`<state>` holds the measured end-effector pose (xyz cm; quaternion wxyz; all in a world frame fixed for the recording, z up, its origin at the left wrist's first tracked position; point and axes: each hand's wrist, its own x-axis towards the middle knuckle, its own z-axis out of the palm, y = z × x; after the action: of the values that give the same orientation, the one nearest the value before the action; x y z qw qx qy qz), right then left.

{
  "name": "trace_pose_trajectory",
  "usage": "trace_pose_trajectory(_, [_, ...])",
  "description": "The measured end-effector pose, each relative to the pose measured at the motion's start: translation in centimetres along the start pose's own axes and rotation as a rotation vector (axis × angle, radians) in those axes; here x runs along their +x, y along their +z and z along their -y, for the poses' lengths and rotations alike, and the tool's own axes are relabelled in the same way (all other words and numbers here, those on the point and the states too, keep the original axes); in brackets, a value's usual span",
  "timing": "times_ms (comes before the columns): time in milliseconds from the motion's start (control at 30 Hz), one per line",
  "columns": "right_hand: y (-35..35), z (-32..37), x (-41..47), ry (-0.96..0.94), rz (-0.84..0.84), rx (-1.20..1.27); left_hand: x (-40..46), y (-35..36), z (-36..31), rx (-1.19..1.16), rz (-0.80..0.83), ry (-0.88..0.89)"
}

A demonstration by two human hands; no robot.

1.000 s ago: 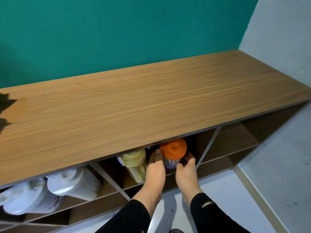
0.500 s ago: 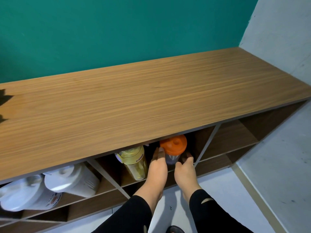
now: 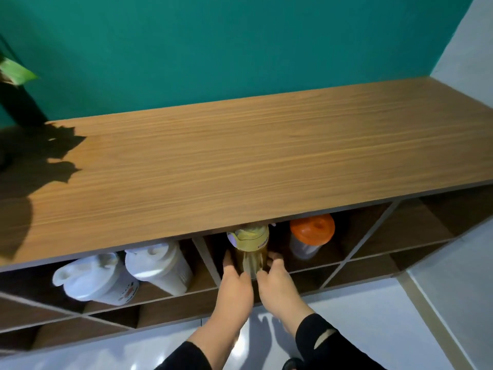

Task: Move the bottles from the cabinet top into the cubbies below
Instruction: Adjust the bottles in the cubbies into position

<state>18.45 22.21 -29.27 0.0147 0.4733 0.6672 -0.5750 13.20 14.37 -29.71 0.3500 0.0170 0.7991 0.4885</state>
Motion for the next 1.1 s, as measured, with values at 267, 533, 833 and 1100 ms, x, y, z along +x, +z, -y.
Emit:
trace_pose_trajectory(267, [0.4,0.9,1.2,-0.044,-0.003,-0.045,-0.2,-0.6,-0.6,-0.089,-0.037,0.020])
trace_pose_trajectory(533, [0.7,0.3,2.8,0.074,-0.011,0.040,1.0,-0.5,-0.5,-0.060,0.044,-0.003])
trace_pose_trajectory(833, [0.2,-0.2,3.2,0.014,0.015,0.101,0.1,-0.3,-0.9,-0.038,0.086,0.019])
trace_pose_trajectory(1100, [0.1,0.0,3.1,0.078,0.015,0.148,0.1,-0.5,-1.1,-0.059,0.117,0.057])
